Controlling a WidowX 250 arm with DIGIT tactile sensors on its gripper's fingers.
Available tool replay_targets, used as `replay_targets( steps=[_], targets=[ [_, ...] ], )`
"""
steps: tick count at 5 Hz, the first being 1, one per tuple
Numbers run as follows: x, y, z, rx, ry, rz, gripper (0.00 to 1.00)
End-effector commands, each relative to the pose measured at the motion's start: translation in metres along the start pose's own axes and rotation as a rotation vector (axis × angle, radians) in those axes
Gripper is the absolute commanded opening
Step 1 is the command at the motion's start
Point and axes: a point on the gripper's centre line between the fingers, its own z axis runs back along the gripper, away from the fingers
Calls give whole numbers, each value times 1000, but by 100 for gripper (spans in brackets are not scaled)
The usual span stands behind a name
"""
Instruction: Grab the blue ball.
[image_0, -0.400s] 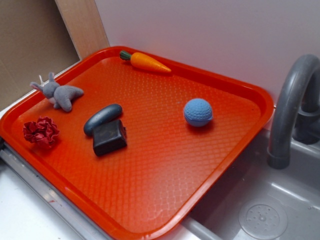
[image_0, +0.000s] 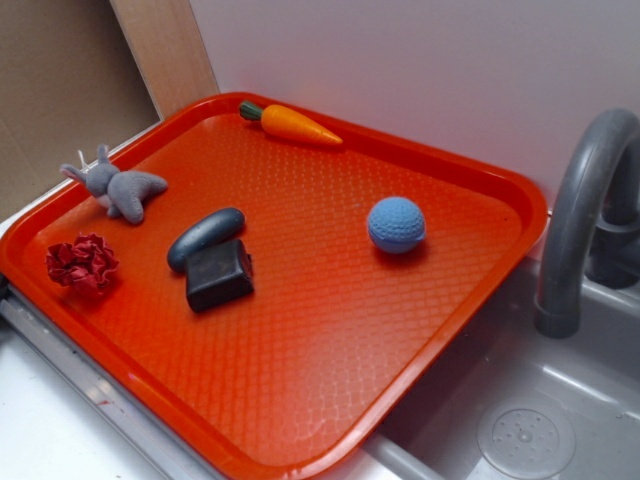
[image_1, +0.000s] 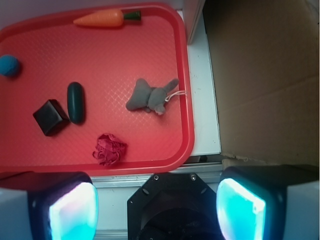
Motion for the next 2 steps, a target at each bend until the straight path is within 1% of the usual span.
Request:
replay_targets(
  steps=[1,2],
  targets=[
    [58,-77,-21,-103,-203,-335,100],
    [72,-124,-28,-195,-275,-504,100]
  ],
)
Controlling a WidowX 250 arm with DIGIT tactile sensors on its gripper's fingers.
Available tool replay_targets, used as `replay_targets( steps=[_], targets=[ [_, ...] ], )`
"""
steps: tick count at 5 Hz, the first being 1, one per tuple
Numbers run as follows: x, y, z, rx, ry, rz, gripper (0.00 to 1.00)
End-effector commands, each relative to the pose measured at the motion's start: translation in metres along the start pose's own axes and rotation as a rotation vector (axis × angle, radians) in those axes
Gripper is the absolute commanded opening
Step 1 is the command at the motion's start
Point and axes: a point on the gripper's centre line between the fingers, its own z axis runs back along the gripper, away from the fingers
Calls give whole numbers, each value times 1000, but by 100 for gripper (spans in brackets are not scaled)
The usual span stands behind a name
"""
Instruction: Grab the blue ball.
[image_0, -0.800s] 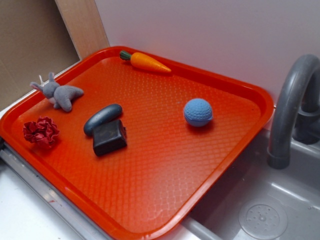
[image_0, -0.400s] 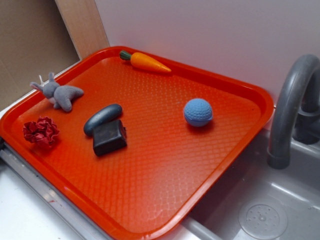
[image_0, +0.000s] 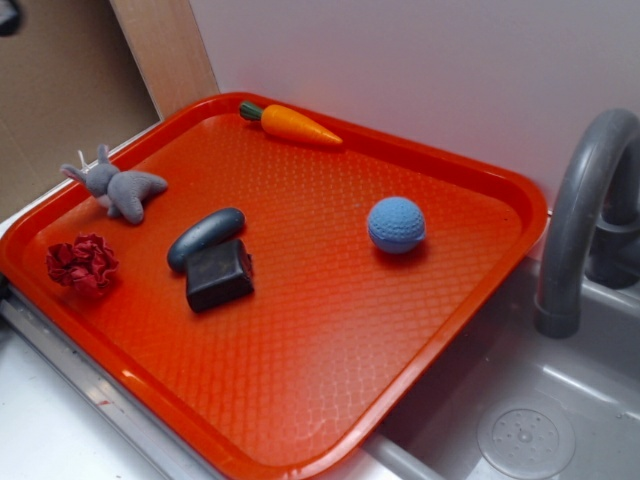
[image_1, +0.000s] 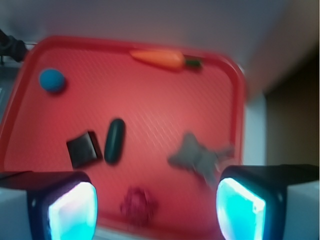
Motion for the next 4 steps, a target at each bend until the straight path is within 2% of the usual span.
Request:
replay_targets(
  steps=[1,2,3,4],
  targets=[
    [55,-70,-27,-168,-128,-288,100],
    [78,-99,-52,-219,-96,-405,100],
    [92,-122,-75,-188,-22,-446,100],
    [99,-159,-104,-131,93,-585,100]
  ],
)
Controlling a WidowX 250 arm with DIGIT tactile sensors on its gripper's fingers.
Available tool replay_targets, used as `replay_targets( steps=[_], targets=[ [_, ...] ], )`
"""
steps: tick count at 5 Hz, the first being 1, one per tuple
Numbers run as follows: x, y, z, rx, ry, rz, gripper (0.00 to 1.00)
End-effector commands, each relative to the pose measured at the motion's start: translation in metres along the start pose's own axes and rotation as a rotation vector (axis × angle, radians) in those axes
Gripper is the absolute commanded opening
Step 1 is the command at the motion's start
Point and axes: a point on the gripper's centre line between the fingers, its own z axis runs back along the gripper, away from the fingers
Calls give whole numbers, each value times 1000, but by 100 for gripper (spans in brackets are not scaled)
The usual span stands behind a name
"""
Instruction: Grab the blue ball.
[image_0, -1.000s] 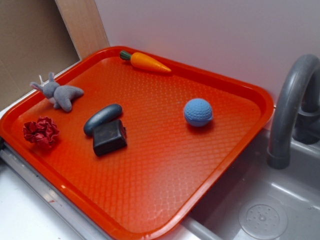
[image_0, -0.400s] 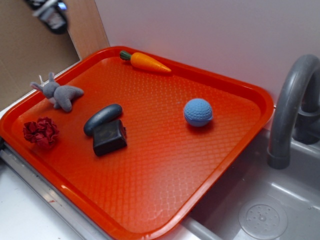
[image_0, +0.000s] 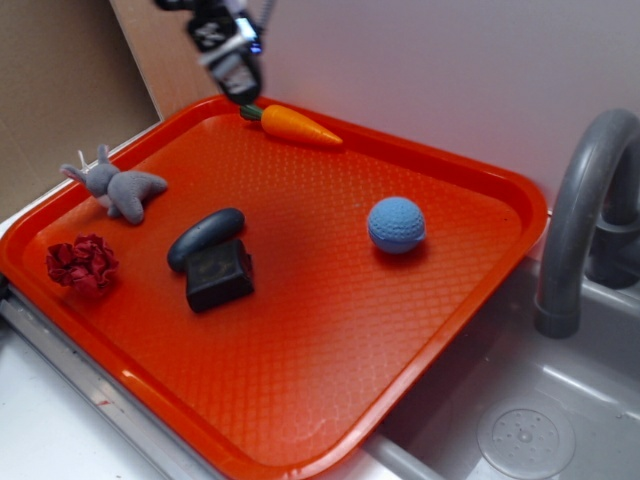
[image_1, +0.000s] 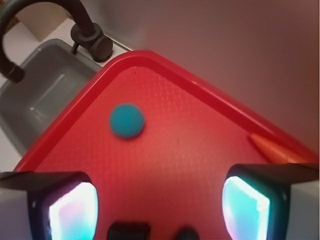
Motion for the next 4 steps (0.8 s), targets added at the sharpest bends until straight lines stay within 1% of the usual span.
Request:
replay_targets(
  steps=[1,2,3,4],
  targets=[
    [36,-56,-38,49,154,-190,100],
    [31,-60,-60,56,219,-211,100],
    [24,-54,-75,83,285,-164,100],
    [25,-43,-82,77,279,-117,100]
  ],
)
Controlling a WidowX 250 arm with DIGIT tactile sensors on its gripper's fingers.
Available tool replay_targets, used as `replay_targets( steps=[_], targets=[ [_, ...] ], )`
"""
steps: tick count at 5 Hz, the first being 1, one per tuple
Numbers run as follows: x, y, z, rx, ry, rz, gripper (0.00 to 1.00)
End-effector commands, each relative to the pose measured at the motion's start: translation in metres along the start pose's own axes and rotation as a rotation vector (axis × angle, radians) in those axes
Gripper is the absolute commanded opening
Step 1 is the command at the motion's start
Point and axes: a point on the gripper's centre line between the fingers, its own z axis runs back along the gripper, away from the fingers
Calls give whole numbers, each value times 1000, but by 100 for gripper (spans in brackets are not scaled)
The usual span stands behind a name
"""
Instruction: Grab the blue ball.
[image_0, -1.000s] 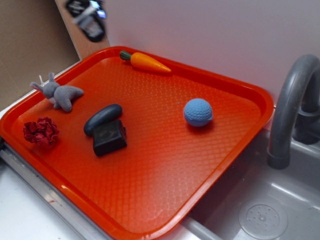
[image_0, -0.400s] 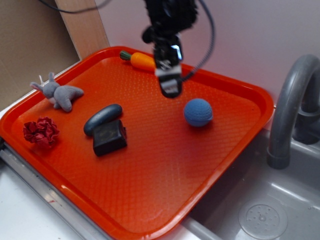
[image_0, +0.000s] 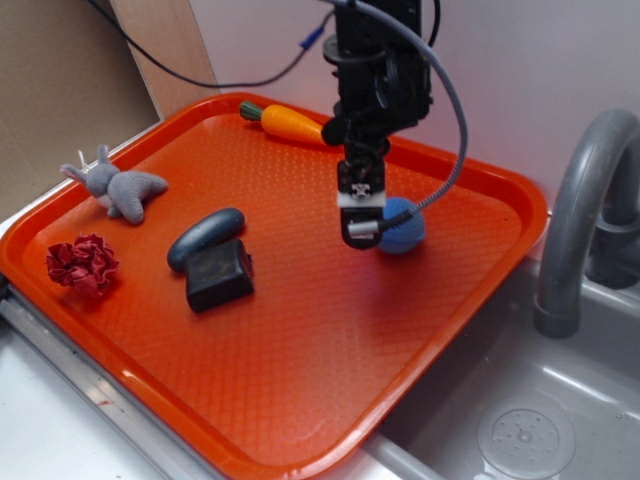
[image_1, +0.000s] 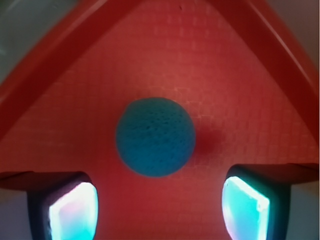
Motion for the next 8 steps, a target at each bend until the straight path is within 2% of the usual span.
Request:
replay_targets(
  steps=[1,2,3,4,5,6,7,8],
  targets=[
    [15,-14,4,-23,-42,-3,100],
    [25,-19,-3,-10,-7,-6,100],
    [25,-21,-7,0,4,7,61],
    [11,-20,11,40,-16,71,0],
    [-27,-10,45,18,-103,283,0],
    [-69,4,64,-3,-123,531,0],
    [-122,13,77,-64,-136,781,0],
    [-171,20,79,-85,-144,985,0]
  ],
)
